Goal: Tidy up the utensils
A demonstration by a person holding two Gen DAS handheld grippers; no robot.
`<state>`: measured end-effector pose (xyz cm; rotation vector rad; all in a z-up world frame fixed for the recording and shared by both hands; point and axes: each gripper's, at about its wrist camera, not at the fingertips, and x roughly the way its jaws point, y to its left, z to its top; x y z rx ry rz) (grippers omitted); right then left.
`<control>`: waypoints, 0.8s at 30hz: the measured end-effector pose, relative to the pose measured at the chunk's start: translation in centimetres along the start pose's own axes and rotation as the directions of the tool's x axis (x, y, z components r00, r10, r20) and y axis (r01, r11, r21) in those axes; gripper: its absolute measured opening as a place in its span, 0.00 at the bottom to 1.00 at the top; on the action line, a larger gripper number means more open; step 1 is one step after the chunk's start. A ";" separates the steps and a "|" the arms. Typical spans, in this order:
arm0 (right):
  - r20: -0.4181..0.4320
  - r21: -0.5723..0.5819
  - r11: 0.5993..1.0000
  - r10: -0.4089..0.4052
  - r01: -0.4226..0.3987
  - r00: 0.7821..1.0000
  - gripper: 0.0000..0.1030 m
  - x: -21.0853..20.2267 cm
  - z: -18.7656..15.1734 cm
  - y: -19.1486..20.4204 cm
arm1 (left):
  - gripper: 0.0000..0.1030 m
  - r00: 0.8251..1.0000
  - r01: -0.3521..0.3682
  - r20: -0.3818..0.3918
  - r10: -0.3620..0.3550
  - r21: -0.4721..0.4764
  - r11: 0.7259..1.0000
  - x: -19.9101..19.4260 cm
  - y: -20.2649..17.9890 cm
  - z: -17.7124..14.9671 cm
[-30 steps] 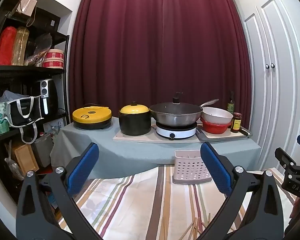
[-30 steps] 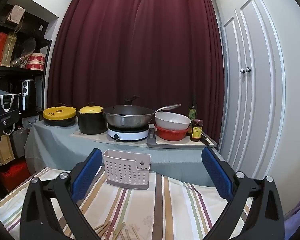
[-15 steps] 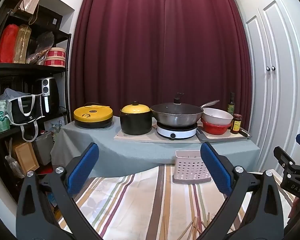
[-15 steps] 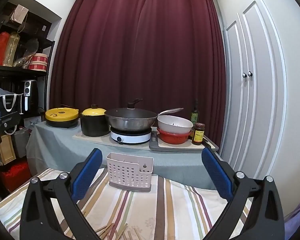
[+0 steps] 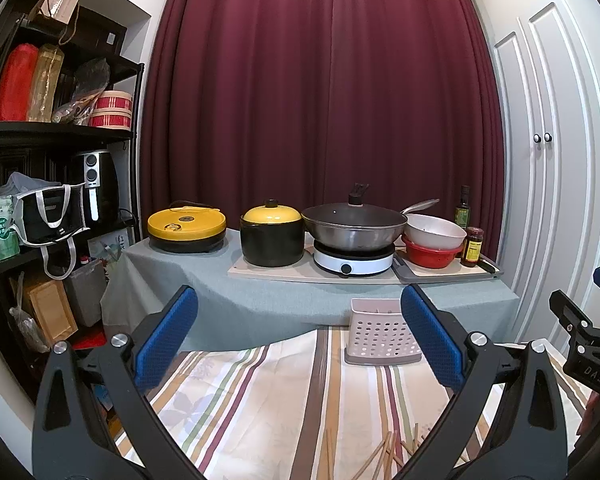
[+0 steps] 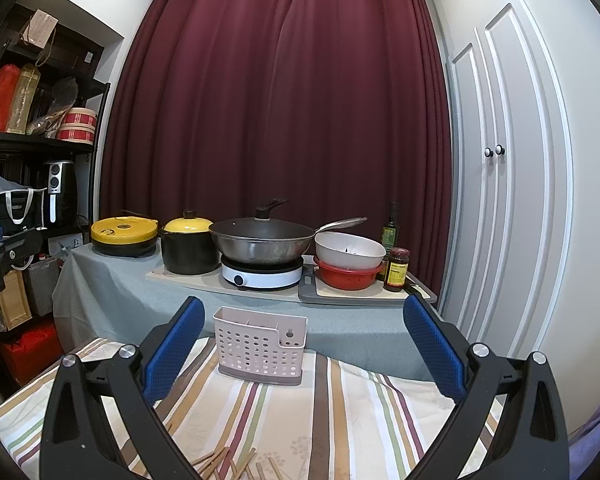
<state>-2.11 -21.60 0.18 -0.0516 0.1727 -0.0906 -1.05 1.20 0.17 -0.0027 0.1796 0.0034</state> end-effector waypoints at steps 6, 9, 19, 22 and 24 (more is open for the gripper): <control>0.005 0.000 1.000 -0.003 0.003 1.000 0.94 -0.1 -0.5 0.0 | 0.96 1.000 0.001 0.000 -0.001 0.000 1.000 -0.2 -0.2 -0.4; 0.002 -0.002 1.000 -0.003 0.003 1.000 0.94 0.0 -0.3 0.1 | 0.96 1.000 0.000 -0.004 0.000 -0.003 1.000 0.0 0.0 -0.1; 0.006 -0.002 1.000 -0.004 0.004 1.000 0.94 -0.1 -0.7 0.2 | 0.96 1.000 0.001 -0.011 -0.001 -0.010 1.000 0.2 0.3 -0.5; 0.005 -0.003 1.000 -0.005 0.005 1.000 0.94 0.0 -0.5 0.1 | 0.96 1.000 0.001 -0.009 -0.001 -0.009 1.000 0.2 0.3 -0.5; 0.005 -0.002 1.000 -0.005 0.005 1.000 0.94 0.1 -0.4 0.0 | 0.96 1.000 0.002 -0.009 -0.002 -0.009 1.000 0.2 0.4 -0.5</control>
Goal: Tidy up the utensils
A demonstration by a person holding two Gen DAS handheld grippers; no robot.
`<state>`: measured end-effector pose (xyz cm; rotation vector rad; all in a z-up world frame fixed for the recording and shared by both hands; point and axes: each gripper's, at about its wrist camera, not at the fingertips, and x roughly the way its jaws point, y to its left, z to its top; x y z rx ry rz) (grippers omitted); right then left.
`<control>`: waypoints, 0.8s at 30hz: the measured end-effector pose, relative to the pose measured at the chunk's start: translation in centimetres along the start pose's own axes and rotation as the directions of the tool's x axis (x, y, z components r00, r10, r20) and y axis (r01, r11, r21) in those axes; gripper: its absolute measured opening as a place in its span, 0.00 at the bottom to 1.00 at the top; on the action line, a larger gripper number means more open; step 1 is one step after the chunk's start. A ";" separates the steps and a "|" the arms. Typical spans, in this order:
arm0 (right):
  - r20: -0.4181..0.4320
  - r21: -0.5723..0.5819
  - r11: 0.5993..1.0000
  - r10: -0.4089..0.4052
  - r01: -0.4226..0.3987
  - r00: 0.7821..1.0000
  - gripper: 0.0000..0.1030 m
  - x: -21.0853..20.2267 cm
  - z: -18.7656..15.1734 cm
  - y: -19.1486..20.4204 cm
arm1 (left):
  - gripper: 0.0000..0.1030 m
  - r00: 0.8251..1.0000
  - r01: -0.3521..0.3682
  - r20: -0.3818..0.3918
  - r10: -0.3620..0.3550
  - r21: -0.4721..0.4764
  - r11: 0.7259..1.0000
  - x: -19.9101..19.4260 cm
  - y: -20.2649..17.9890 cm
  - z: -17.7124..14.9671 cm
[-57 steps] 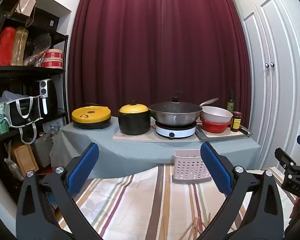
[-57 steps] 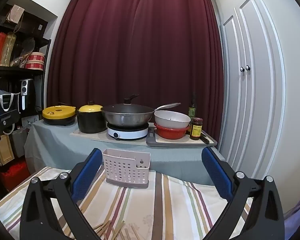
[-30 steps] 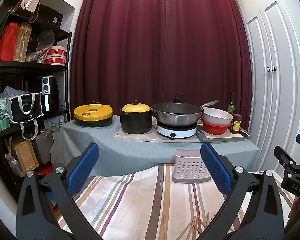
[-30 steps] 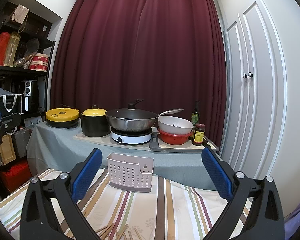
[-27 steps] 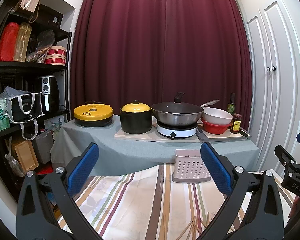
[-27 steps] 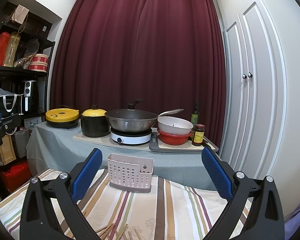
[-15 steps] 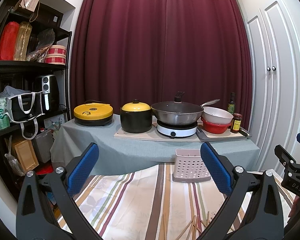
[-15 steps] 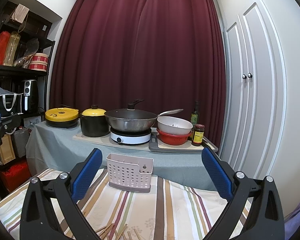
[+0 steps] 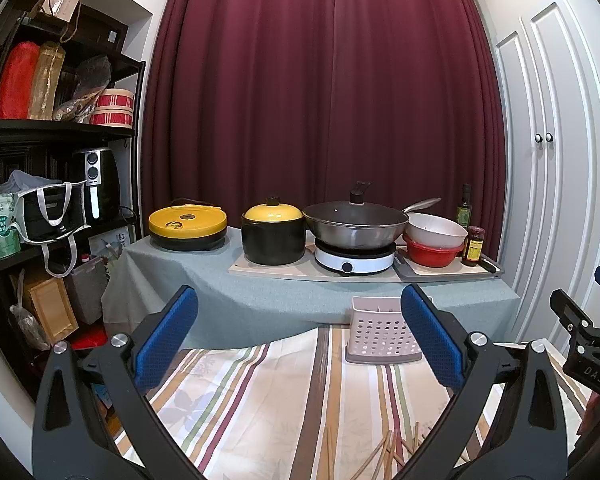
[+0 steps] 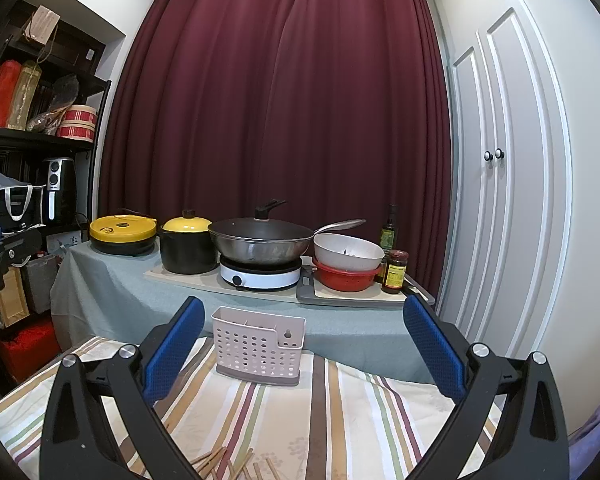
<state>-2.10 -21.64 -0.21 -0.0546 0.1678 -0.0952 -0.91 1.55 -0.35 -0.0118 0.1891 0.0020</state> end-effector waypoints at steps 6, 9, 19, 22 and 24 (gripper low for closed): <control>0.003 0.000 1.000 0.002 -0.002 1.000 0.94 -0.1 -0.3 0.2 | 0.96 1.000 0.003 -0.003 -0.003 0.001 1.000 0.0 0.1 0.0; 0.004 -0.001 1.000 0.002 -0.002 1.000 0.94 0.0 -0.1 0.0 | 0.96 1.000 0.002 -0.004 -0.002 0.001 1.000 0.0 0.1 0.2; 0.003 -0.002 1.000 -0.002 0.002 1.000 0.94 -0.2 -0.3 0.3 | 0.96 1.000 0.001 -0.003 -0.001 0.003 1.000 0.0 0.1 0.1; 0.003 -0.003 1.000 -0.001 0.001 1.000 0.94 -0.1 -0.2 0.3 | 0.96 1.000 0.001 -0.005 -0.001 0.001 1.000 0.0 0.1 0.2; 0.002 -0.004 1.000 -0.002 0.002 1.000 0.94 -0.1 -0.2 0.3 | 0.96 1.000 0.001 -0.005 -0.001 0.002 1.000 0.0 0.0 0.2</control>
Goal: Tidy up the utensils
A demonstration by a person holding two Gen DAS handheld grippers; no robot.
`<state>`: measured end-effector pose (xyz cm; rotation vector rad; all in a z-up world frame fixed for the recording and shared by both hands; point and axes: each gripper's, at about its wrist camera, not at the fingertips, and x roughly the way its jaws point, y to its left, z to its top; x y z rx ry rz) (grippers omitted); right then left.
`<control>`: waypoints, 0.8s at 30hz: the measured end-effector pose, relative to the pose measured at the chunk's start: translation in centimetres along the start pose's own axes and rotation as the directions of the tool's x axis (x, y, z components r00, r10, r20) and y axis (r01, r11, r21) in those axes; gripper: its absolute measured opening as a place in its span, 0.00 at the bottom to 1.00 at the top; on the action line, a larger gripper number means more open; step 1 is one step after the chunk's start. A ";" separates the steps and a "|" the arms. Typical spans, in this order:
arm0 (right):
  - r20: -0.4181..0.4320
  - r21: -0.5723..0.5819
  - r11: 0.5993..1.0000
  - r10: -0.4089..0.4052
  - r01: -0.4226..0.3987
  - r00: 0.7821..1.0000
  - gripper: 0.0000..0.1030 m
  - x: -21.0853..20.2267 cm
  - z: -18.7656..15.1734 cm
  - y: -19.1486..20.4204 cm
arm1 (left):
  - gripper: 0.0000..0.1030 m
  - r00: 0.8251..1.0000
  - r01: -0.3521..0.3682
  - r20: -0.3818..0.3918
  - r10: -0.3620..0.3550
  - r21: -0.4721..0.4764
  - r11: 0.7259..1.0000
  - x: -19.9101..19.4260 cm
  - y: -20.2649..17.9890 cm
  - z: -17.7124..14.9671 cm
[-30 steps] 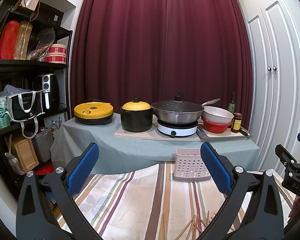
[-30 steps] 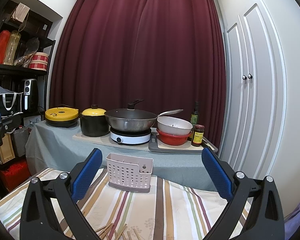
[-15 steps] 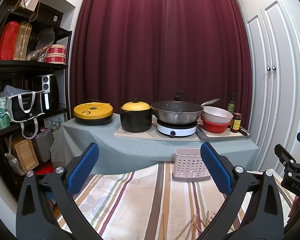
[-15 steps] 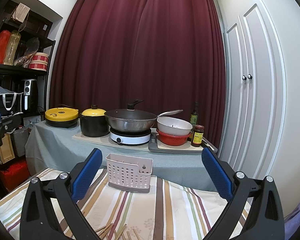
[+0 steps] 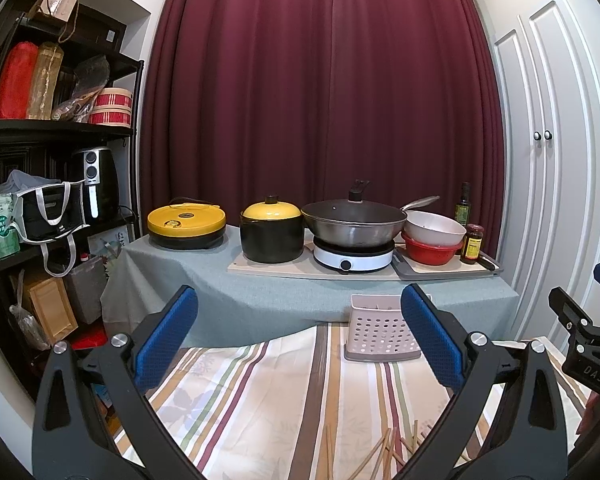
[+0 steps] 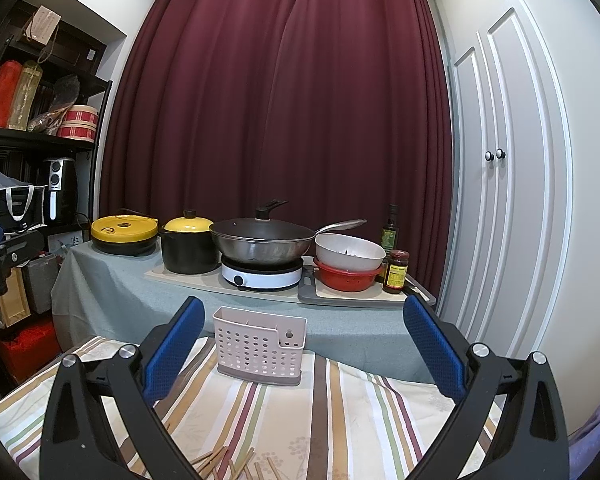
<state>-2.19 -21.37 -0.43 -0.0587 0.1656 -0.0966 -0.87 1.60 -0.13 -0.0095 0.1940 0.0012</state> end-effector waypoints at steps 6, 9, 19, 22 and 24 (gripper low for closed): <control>0.000 0.001 1.000 0.002 -0.002 1.000 0.94 0.0 0.0 0.0 | 0.96 1.000 0.001 0.001 -0.001 0.001 1.000 0.0 0.0 -0.1; 0.000 0.001 1.000 0.000 0.000 1.000 0.94 0.0 -0.1 0.1 | 0.96 1.000 0.001 -0.001 -0.001 0.001 1.000 0.0 -0.1 -0.1; -0.030 -0.002 1.000 0.013 -0.013 0.999 0.94 0.6 -1.3 -0.3 | 0.96 0.999 0.011 -0.040 -0.011 0.000 1.000 0.7 -0.4 -2.1; -0.061 0.004 1.000 0.029 -0.028 0.998 0.94 1.2 -2.3 -0.5 | 0.96 0.997 0.018 -0.076 -0.018 0.005 1.000 1.7 -0.7 -3.3; -0.085 0.005 0.999 0.039 -0.039 0.996 0.94 1.6 -3.1 -0.7 | 0.96 0.994 0.028 -0.108 -0.027 0.012 1.000 2.3 -0.8 -4.6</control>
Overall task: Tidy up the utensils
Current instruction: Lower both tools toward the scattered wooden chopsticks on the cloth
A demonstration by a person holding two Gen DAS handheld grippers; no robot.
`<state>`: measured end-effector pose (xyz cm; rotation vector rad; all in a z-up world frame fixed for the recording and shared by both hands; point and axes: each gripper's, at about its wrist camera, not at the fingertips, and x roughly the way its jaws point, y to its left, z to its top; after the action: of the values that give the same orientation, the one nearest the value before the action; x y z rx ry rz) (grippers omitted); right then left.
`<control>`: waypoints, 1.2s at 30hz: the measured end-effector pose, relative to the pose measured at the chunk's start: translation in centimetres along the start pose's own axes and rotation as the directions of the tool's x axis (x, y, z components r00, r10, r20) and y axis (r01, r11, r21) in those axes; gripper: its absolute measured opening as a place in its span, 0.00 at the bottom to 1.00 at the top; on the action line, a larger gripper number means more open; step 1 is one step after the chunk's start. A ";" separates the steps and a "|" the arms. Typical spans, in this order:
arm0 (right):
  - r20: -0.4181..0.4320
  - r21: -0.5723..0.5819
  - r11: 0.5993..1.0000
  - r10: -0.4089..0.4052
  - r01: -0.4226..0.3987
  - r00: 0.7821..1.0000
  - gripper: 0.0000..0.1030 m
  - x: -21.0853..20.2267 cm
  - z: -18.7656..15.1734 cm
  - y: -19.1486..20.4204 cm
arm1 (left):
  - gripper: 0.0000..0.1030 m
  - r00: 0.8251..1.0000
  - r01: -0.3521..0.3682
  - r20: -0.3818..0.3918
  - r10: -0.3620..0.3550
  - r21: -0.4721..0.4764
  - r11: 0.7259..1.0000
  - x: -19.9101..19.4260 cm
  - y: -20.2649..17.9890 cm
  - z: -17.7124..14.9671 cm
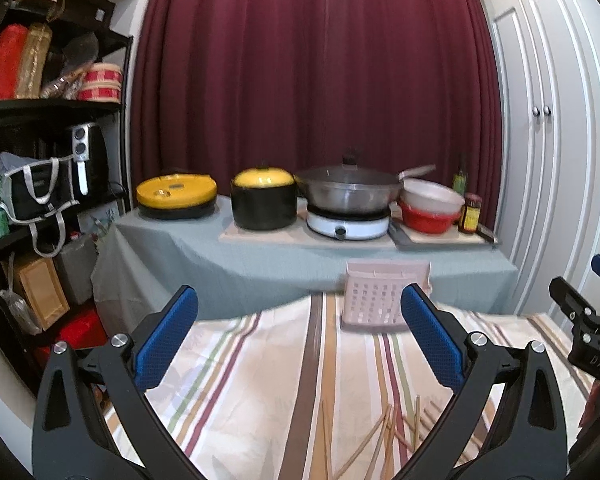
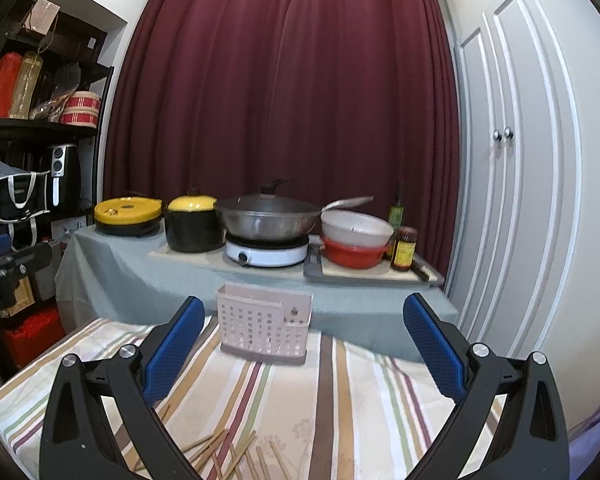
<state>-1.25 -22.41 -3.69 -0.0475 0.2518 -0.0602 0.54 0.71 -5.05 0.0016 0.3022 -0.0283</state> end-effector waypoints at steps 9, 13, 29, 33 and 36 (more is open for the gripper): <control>-0.158 0.019 0.999 0.037 -0.035 0.987 0.94 2.0 -6.1 -1.3 | 0.96 0.976 0.039 -0.216 -0.029 0.040 0.998 4.3 -0.5 -6.3; -0.205 0.036 0.998 0.051 -0.045 0.977 0.94 2.1 -8.7 -1.8 | 0.93 0.953 0.042 -0.303 -0.023 0.057 0.997 5.5 -0.6 -9.4; -0.320 0.052 0.995 0.101 -0.089 0.942 0.71 2.7 -15.6 -2.2 | 0.55 0.892 0.056 -0.450 -0.040 0.021 0.998 5.0 -0.8 -17.7; -0.328 0.068 0.993 0.111 -0.094 0.938 0.55 2.4 -16.8 -2.1 | 0.52 0.896 0.043 -0.443 -0.034 0.010 0.999 4.1 -1.1 -18.7; -0.317 0.071 0.993 0.116 -0.099 0.941 0.49 1.8 -17.4 -2.1 | 0.52 0.903 0.034 -0.429 -0.028 0.008 0.999 3.1 -1.5 -19.6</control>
<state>-3.96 -25.30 -20.88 0.0305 0.5787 0.0351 -2.37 -0.79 -24.63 0.0185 0.7448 -0.0622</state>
